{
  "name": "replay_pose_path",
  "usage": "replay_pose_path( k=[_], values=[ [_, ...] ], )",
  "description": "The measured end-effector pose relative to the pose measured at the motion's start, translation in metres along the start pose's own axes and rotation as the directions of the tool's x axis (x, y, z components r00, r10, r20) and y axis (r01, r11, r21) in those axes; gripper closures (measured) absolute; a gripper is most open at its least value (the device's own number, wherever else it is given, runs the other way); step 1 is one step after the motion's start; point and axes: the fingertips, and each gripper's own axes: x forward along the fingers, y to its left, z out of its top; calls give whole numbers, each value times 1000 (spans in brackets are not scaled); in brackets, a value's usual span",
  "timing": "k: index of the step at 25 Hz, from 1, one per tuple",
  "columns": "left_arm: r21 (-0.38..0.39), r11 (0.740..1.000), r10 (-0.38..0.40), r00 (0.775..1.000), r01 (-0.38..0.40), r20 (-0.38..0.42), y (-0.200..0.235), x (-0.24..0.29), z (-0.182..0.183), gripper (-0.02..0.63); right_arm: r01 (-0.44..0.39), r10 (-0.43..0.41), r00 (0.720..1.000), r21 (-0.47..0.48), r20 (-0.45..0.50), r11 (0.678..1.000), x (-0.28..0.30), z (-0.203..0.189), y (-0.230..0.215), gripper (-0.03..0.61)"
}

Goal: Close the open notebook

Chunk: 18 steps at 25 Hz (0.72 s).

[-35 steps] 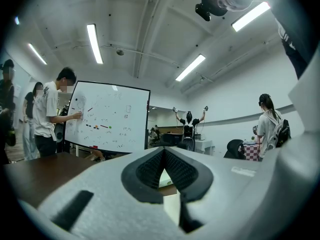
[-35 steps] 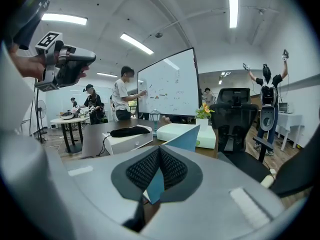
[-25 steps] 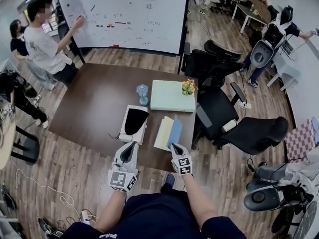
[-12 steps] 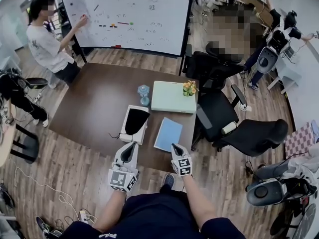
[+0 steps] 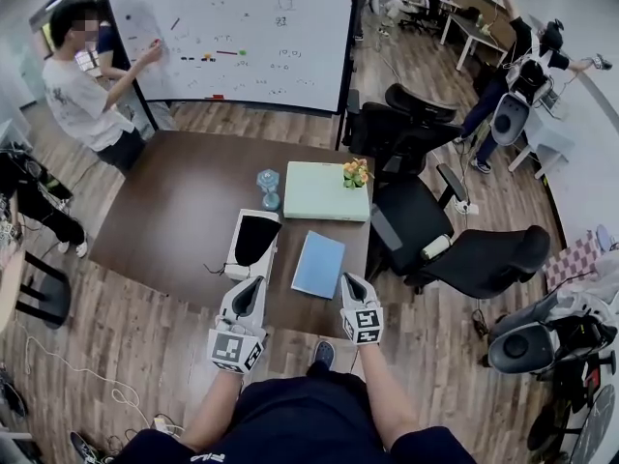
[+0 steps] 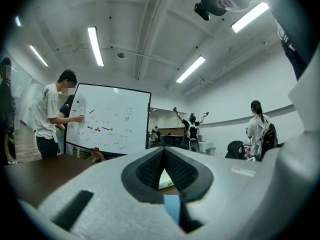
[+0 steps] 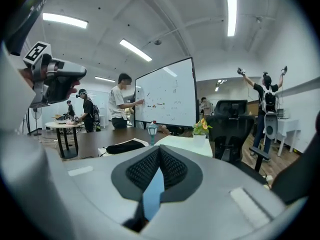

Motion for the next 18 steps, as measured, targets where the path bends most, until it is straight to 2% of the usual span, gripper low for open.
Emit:
replay_pose_path(
  k=[5,9,18],
  values=[
    [-8,1000,-17,1000,17,-4,-3,0,-2,620,58,-58,995,-1,84,998,-16,41,-11,571],
    [-11,999,-34,999,34,1,-8,-1,1,620,115,-117,987,31,110,993,-33,58,-22,571],
    [-7,999,-51,999,51,-2,-13,-1,-2,620,236,-239,963,39,126,971,-76,57,-33,571]
  ],
)
